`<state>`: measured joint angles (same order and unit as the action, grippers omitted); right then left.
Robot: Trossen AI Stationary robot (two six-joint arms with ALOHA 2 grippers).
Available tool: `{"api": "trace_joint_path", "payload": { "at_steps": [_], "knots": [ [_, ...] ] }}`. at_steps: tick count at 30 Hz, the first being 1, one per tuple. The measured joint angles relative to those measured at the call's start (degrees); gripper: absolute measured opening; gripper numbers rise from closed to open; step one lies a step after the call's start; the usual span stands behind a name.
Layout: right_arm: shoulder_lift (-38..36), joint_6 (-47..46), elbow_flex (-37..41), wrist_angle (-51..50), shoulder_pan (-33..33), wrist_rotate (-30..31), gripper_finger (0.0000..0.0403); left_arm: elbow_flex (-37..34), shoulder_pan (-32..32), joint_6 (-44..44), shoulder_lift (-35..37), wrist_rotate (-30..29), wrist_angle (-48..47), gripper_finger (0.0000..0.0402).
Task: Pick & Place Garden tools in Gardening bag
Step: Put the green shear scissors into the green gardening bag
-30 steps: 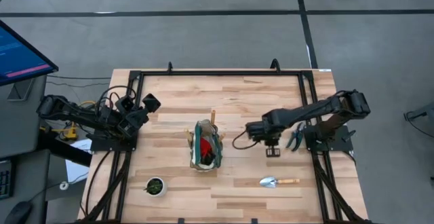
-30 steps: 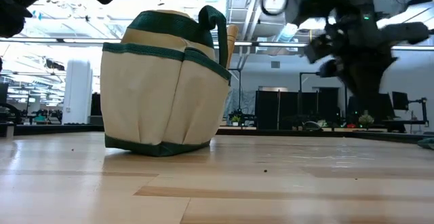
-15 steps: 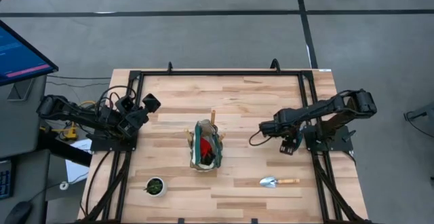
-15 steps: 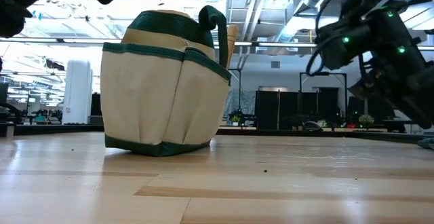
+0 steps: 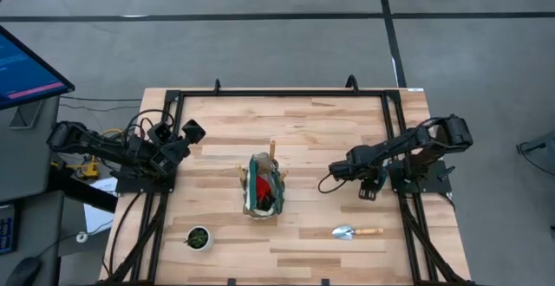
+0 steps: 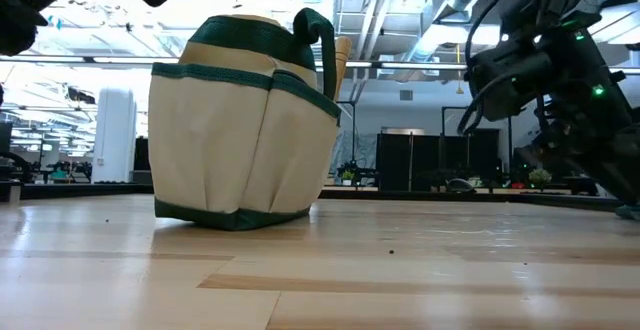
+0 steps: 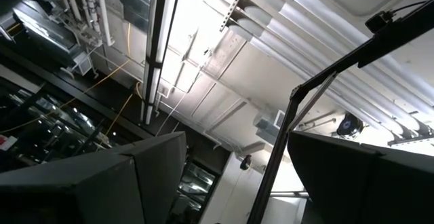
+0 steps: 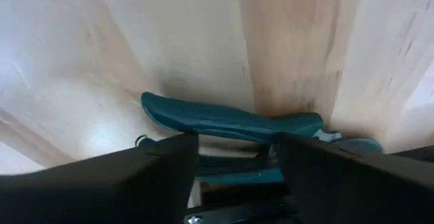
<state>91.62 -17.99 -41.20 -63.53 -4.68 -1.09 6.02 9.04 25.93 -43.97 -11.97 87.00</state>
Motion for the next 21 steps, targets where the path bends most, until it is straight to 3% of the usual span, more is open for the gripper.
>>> {"api": "trace_joint_path", "payload": {
  "at_steps": [12, 21],
  "knots": [
    [2.29, 3.12, -5.16, 1.56, 0.06, 1.52, 0.0011, 0.00, 0.00, 0.02, -0.02, 0.00, 0.00, 0.0247],
    [2.40, 2.94, -9.58, 11.61, 2.86, -0.14, 0.0000, 0.00, 0.00, 0.03, 0.00, 0.02, 0.02, 0.0235]
  ]
}}
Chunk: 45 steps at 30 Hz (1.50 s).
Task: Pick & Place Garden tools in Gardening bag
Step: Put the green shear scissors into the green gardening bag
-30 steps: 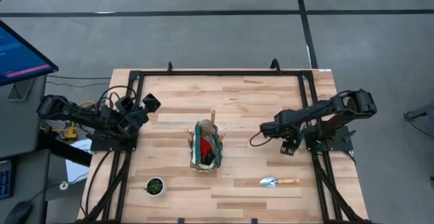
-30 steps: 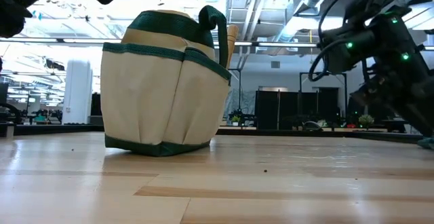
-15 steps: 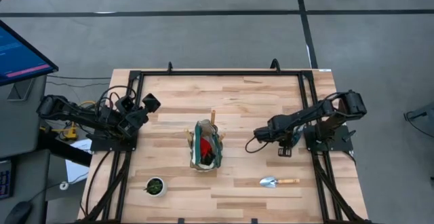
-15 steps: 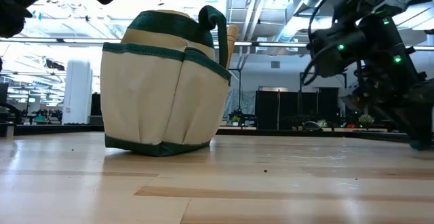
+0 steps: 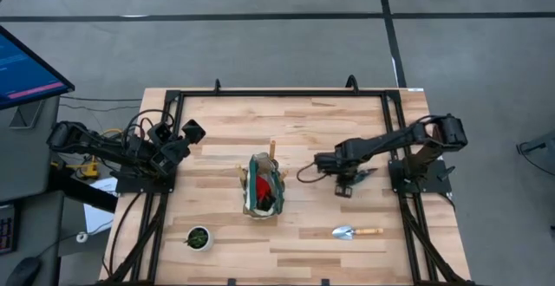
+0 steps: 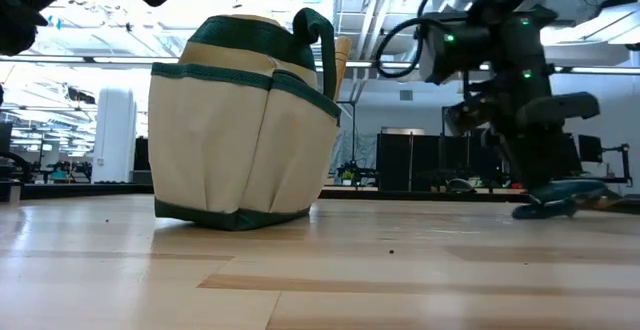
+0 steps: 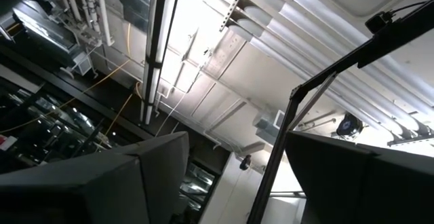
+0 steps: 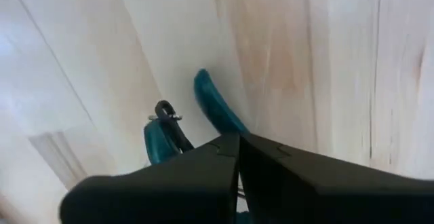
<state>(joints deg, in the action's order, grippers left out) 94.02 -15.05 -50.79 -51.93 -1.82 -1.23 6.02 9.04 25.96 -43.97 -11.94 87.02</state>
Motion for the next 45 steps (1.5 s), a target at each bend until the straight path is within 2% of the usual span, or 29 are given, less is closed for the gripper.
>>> {"api": "trace_joint_path", "payload": {
  "at_steps": [11, 14, 18, 23, 28, 32, 35, 37, 39, 40, 45],
  "knots": [
    [0.19, -2.79, -4.23, 11.05, 2.94, -0.85, 0.0000, 0.00, 0.00, 0.01, 0.00, 0.00, 0.02, 0.0230],
    [0.20, -2.91, -4.13, 11.28, 2.87, -0.85, 0.0000, 0.00, 0.00, 0.01, 0.00, 0.06, 0.02, 0.0228],
    [0.19, 2.70, -4.13, 13.81, 2.00, -1.74, 0.0011, 0.00, 0.00, 0.01, 0.00, 0.05, 0.02, 0.0226],
    [0.88, 9.08, -4.21, 18.68, 1.50, -2.08, 0.0070, 0.00, 0.00, -0.01, 0.00, 0.04, 0.02, 0.0227],
    [5.49, 9.64, -4.24, 20.80, 2.93, -1.60, 0.0144, 0.00, 0.00, -0.01, 0.00, 0.05, -0.01, 0.0226],
    [8.65, 10.73, -4.52, 20.38, 3.71, -1.92, 0.0170, 0.00, 0.00, 0.01, -0.02, 0.04, -0.04, 0.0227],
    [9.63, 10.79, -4.68, 19.74, 3.72, -1.68, 0.0156, 0.00, 0.00, 0.01, 0.00, 0.04, -0.02, 0.0226],
    [9.79, 9.71, -4.72, 19.57, 3.76, -1.06, 0.0110, 0.00, 0.00, 0.01, -0.01, 0.04, -0.04, 0.0225],
    [9.32, 8.12, -4.57, 19.46, 3.97, -0.92, 0.0044, 0.00, 0.00, 0.01, 0.00, 0.05, -0.02, 0.0224],
    [9.06, 7.65, -4.50, 19.56, 4.04, -0.83, 0.0032, 0.00, 0.00, 0.01, -0.01, 0.04, -0.03, 0.0223],
    [6.06, 2.12, -3.84, 21.04, 4.24, 1.01, 0.0034, 0.00, 0.00, 0.01, -0.01, 0.04, -0.02, 0.0223]
  ]
}}
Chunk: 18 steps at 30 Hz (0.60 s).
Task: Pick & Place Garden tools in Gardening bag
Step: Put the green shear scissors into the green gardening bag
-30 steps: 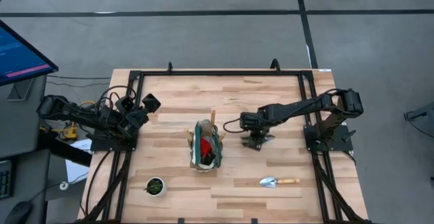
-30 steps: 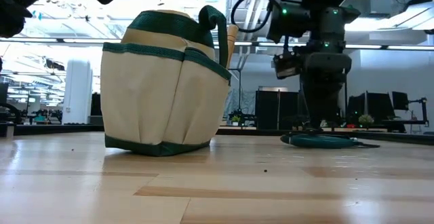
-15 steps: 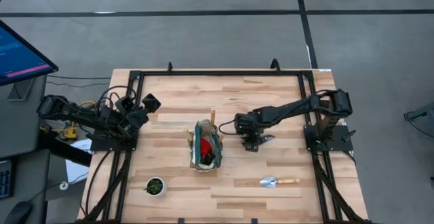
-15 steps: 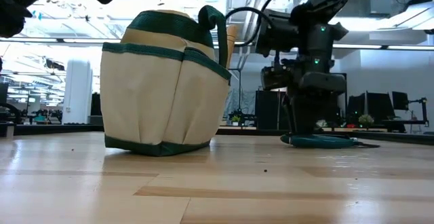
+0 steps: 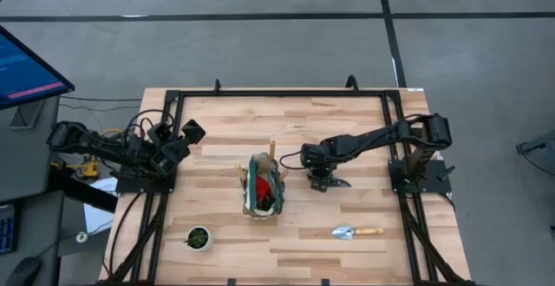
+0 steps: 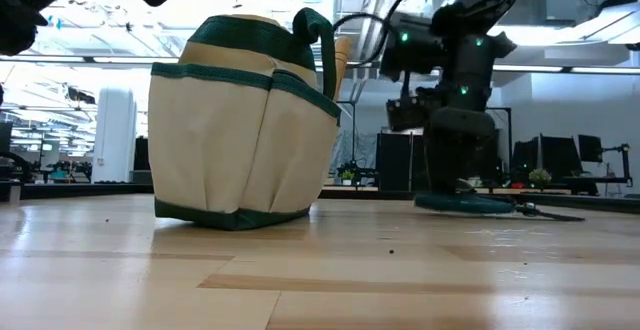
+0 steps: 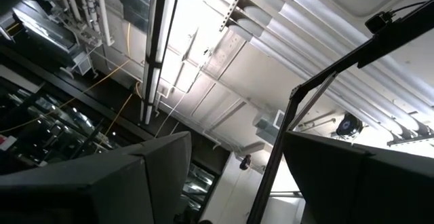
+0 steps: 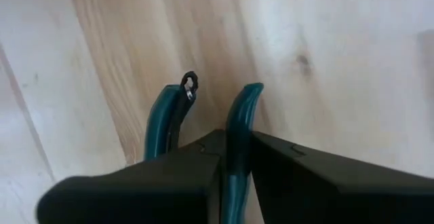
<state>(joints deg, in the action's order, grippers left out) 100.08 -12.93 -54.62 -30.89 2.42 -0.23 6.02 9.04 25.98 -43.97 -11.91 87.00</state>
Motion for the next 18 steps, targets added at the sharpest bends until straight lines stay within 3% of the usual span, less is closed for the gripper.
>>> {"api": "trace_joint_path", "payload": {
  "at_steps": [8, 14, 18],
  "knots": [
    [-13.52, -11.91, -0.16, 1.08, -3.98, 9.12, 0.0034, 0.00, 0.02, 1.55, 0.01, 0.03, 0.02, 0.0222],
    [-23.85, -22.63, -0.19, 4.67, -8.44, 28.07, 0.0034, 0.00, 0.00, 1.51, -0.01, 0.01, 0.04, 0.0222],
    [-26.71, -20.42, -0.23, 16.23, -8.69, 36.17, 0.0034, 0.00, 0.00, 1.53, -0.01, 0.01, 0.07, 0.0220]
  ]
}}
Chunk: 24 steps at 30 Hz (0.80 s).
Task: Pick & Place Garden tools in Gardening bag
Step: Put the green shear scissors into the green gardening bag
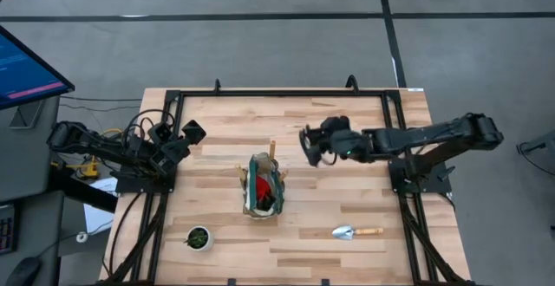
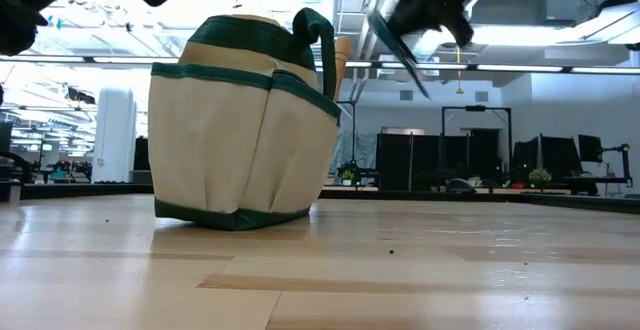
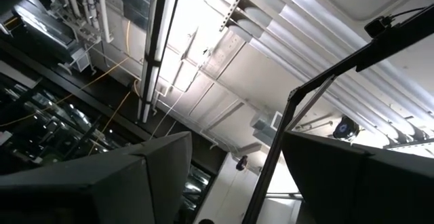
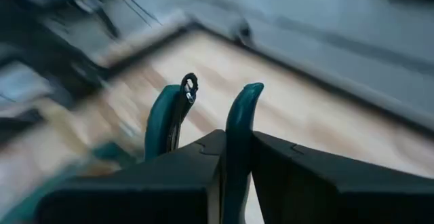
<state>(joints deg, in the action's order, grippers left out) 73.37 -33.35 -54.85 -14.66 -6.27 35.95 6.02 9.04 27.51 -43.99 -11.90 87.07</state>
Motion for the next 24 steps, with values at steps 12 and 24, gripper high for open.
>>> {"api": "trace_joint_path", "payload": {
  "at_steps": [12, 24],
  "knots": [
    [1.07, 29.08, -0.31, 39.82, -9.49, -22.75, 0.0034, 0.00, 0.00, 1.11, 0.02, 0.02, 0.02, 0.0219],
    [22.96, 30.41, -21.77, 40.80, -4.15, -62.03, 0.0034, 0.00, 0.00, 5.97, 0.02, 4.25, 0.07, 0.0217]
  ]
}}
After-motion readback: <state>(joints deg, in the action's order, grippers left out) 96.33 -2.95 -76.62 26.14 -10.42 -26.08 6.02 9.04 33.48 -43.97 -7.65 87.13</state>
